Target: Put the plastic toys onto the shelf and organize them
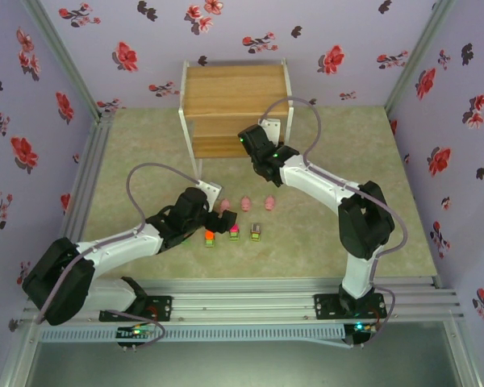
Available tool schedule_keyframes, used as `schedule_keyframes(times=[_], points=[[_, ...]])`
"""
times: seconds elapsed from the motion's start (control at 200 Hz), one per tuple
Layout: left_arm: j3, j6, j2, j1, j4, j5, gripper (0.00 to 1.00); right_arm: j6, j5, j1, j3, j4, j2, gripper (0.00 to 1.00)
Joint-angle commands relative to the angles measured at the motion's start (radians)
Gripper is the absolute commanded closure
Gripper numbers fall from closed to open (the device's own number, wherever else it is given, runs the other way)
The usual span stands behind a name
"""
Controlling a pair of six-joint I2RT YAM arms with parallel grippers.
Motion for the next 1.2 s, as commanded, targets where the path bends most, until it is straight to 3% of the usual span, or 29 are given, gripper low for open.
schedule_keyframes(times=[0.0,0.4,1.195], points=[[0.028,0.017,0.007,-0.005,0.014,0.012,0.08,0.011,0.032,-0.002,0.034,-0.017,-0.008,0.86],[0.030,0.017,0.005,-0.006,0.014,0.013,0.08,-0.004,0.056,0.018,0.039,-0.022,-0.032,0.77],[-0.004,0.025,-0.053,-0.007,0.049,0.055,0.07,0.022,0.122,0.125,-0.115,-0.030,-0.214,0.76]])
